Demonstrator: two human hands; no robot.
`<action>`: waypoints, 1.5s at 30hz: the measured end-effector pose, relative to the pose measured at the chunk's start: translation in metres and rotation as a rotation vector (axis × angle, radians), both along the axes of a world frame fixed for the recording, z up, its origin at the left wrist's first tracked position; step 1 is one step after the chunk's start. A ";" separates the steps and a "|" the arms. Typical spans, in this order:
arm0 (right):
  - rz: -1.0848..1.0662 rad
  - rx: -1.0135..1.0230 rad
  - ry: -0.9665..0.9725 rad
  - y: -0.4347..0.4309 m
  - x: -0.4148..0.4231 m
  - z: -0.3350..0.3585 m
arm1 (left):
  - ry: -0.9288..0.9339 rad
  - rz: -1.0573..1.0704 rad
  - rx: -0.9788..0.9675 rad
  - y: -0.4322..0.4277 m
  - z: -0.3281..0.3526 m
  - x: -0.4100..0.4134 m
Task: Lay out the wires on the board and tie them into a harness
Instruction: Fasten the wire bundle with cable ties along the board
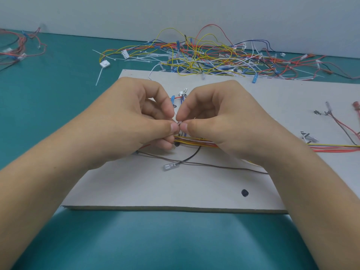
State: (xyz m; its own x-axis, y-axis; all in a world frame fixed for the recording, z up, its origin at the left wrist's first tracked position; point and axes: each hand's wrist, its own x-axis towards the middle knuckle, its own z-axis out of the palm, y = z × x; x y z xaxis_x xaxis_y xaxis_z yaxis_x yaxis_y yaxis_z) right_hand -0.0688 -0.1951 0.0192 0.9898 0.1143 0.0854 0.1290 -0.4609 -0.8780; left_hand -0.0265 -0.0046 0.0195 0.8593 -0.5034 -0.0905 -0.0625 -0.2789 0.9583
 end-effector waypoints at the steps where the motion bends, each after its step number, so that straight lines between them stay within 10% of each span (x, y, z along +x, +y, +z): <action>1: 0.000 -0.001 0.001 0.000 0.000 0.000 | 0.000 -0.001 0.001 0.000 0.000 0.000; 45: 0.001 -0.051 0.010 0.002 -0.001 0.000 | -0.073 0.003 -0.003 0.000 0.000 0.000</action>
